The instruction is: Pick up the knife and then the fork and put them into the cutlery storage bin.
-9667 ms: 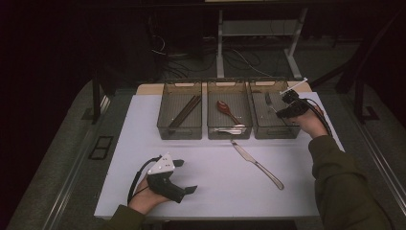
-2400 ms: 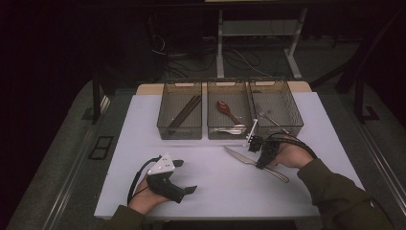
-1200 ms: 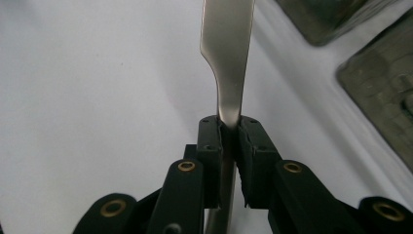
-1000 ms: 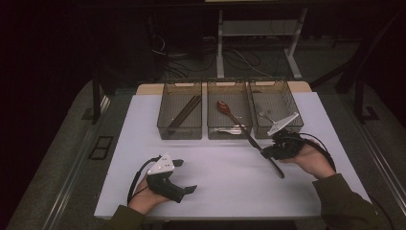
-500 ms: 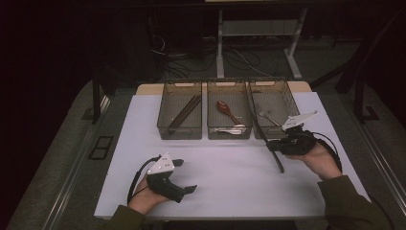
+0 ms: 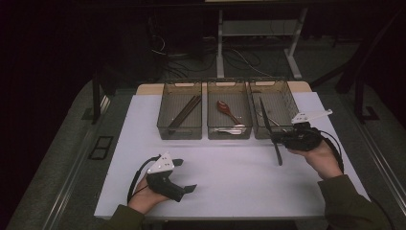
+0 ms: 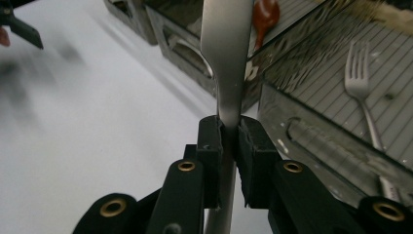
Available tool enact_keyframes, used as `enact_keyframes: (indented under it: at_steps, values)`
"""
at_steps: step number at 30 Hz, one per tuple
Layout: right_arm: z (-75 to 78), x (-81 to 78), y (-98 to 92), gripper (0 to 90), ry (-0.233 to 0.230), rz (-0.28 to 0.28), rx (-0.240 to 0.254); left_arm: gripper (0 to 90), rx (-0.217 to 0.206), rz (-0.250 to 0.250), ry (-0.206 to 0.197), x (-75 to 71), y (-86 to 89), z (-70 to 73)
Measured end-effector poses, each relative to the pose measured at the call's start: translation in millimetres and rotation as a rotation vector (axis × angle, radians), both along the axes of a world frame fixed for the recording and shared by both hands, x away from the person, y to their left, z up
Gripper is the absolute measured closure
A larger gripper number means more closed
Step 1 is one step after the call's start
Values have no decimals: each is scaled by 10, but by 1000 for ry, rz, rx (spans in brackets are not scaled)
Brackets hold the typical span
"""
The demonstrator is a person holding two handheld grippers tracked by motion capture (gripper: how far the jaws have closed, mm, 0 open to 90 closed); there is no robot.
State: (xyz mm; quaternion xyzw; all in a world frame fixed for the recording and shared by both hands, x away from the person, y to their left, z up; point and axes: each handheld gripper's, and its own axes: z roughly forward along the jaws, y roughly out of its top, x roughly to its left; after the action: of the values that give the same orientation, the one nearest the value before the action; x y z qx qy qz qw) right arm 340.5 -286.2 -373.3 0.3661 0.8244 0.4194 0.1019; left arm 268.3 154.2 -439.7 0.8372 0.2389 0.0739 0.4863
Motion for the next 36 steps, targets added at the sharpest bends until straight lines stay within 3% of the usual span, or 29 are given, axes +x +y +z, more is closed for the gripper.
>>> enact_keyframes:
  at_steps: [21, 36]
  values:
    - [128, 130, -53, 796, -59, -67, 64, 0, 3, -2, 1, 3, -7, -4]
    - [422, 393, -136, 797, -121, -127, 53, 0, -7, 6, 6, 2, -4, -6]
